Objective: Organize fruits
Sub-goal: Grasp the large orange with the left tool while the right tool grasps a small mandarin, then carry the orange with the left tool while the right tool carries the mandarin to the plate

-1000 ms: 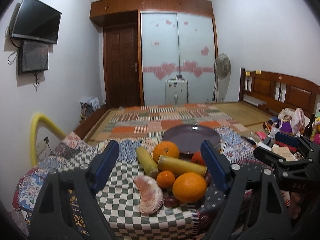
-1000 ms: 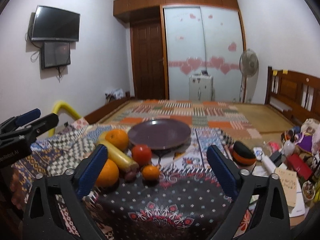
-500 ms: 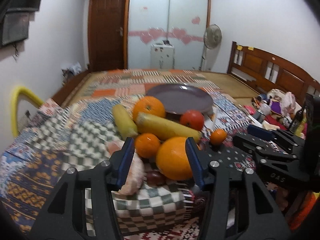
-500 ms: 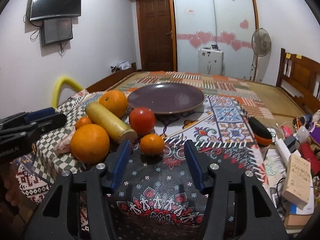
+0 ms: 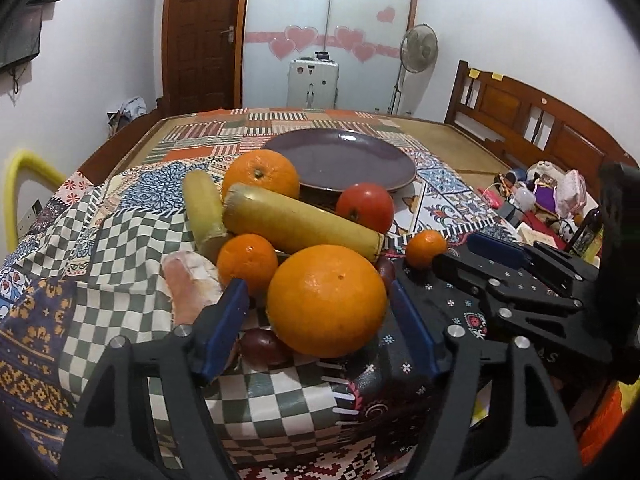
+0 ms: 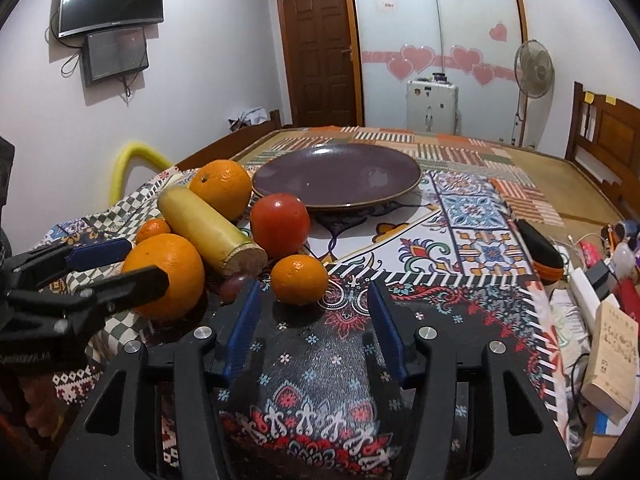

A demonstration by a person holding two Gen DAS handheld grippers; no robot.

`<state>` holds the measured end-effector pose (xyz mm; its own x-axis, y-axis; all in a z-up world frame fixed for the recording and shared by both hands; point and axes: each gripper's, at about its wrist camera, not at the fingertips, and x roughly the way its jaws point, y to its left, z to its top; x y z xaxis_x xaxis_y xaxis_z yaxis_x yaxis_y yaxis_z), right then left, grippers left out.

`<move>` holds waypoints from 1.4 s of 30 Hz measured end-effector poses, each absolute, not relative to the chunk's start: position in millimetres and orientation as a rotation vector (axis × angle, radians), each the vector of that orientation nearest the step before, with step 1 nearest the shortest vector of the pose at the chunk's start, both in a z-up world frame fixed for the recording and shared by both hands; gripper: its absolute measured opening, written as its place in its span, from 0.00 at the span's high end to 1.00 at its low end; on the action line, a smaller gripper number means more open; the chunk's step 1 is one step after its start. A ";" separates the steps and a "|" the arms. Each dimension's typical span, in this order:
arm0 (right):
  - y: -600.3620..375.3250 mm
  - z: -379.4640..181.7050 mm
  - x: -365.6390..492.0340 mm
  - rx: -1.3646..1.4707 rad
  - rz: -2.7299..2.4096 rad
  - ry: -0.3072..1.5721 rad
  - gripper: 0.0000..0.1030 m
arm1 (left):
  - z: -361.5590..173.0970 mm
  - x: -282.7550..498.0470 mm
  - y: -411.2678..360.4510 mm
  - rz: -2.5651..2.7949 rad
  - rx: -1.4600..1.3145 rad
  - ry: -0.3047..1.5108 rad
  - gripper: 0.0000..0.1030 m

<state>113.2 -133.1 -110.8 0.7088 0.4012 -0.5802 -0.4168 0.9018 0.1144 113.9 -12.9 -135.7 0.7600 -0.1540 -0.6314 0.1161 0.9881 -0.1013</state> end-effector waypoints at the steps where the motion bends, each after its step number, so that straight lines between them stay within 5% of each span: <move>1: -132.9 -112.2 115.6 -0.016 0.464 0.647 0.50 | -137.4 115.1 -12.8 -0.148 -0.059 0.696 0.29; 4: -131.3 -115.3 119.5 -0.001 0.482 0.655 0.51 | -140.3 117.2 -12.9 -0.151 -0.071 0.697 0.29; 11: -125.8 -119.9 123.2 0.022 0.516 0.661 0.69 | -145.6 116.3 -19.2 -0.135 -0.039 0.691 0.29; 30: -145.6 -105.6 110.5 0.003 0.463 0.618 0.69 | -149.9 119.5 -32.3 -0.088 -0.030 0.708 0.37; 42: -159.5 -79.0 102.5 0.011 0.434 0.545 0.69 | -101.7 102.0 -22.8 -0.075 -0.022 0.587 0.37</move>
<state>102.5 -159.5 -79.0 0.7668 0.4030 -0.4996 -0.3972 0.9093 0.1239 102.0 -22.8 -101.7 0.8301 -0.0767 -0.5523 0.0644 0.9971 -0.0416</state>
